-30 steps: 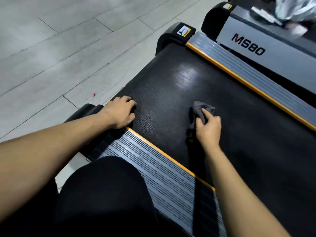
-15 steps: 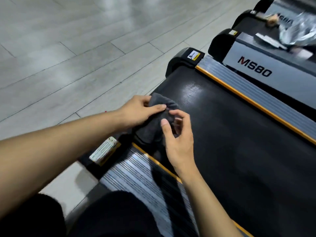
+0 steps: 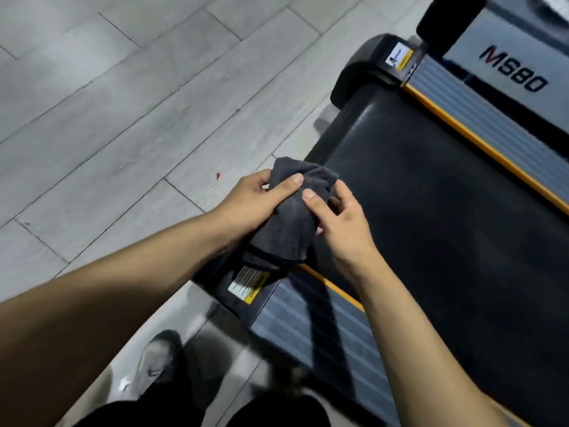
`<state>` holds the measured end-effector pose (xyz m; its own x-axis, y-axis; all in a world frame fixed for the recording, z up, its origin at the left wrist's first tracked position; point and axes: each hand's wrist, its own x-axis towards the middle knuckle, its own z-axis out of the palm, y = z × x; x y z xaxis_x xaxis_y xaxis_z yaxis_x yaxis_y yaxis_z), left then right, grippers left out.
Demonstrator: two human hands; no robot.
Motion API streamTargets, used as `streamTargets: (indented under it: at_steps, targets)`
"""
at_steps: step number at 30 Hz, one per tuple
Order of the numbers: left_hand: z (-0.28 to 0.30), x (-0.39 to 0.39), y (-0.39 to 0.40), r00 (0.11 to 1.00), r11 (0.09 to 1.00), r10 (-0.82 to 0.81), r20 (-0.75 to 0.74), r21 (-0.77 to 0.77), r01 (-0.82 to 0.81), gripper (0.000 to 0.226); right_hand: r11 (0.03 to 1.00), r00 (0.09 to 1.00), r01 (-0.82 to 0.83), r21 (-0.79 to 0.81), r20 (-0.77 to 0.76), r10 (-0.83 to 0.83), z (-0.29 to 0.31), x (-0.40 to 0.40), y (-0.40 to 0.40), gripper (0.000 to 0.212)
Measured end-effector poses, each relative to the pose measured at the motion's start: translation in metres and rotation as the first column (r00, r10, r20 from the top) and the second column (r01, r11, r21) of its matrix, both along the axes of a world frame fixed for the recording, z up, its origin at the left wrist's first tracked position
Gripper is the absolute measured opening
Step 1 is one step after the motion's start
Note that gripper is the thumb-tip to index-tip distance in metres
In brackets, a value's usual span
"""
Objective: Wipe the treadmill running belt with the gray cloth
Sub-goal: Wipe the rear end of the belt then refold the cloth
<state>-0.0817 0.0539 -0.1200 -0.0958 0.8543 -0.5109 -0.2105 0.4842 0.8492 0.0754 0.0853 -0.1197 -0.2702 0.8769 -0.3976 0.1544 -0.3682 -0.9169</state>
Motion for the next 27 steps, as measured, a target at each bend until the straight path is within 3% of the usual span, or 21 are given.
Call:
streamTargets:
  at_steps: [2,5,9,12,15,16,22,23,25,27]
  targets:
    - [0.000,0.002,-0.013,0.994,0.988,-0.082,0.078,-0.125,0.092,0.032,0.993,0.993,0.114,-0.001,0.042,-0.114,0.007,0.000,-0.011,0.016]
    - [0.002,0.009,-0.036,0.971,0.953,-0.219,0.096,-0.192,0.234,0.031,0.987,0.959,0.156,0.038,0.232,-0.161,0.019,0.007,-0.032,0.013]
    - [0.022,0.021,-0.061,0.937,0.919,-0.347,-0.027,-0.209,0.334,0.029,0.968,0.928,0.251,-0.019,0.289,-0.235,0.032,0.023,-0.071,0.012]
    - [0.031,0.033,-0.076,0.859,0.845,-0.508,-0.069,-0.234,0.481,0.048,0.912,0.881,0.400,-0.090,0.312,-0.356,0.038,0.036,-0.097,0.005]
    - [0.032,0.050,-0.085,0.836,0.791,-0.548,-0.006,-0.329,0.516,0.013,0.867,0.845,0.484,-0.120,0.323,-0.427,0.041,0.047,-0.117,0.007]
    - [0.031,0.056,-0.089,0.828,0.772,-0.560,-0.009,-0.367,0.519,0.014,0.869,0.836,0.484,-0.108,0.352,-0.422,0.040,0.052,-0.122,0.007]
    - [0.007,0.077,-0.101,0.670,0.724,-0.685,-0.288,-0.372,0.581,0.015,0.881,0.762,0.473,-0.026,0.513,-0.394,0.021,0.075,-0.142,0.013]
    - [0.002,0.077,-0.101,0.665,0.736,-0.674,-0.320,-0.355,0.576,0.018,0.883,0.739,0.470,-0.003,0.549,-0.391,0.012,0.076,-0.145,0.018]
    - [-0.015,0.071,-0.101,0.608,0.747,-0.658,-0.444,-0.287,0.599,0.046,0.907,0.655,0.417,0.058,0.673,-0.344,-0.006,0.077,-0.151,0.041]
    - [-0.032,0.062,-0.105,0.385,0.648,-0.673,-0.632,-0.252,0.719,0.080,0.947,0.522,0.302,0.109,0.812,-0.260,-0.019,0.076,-0.155,0.063]
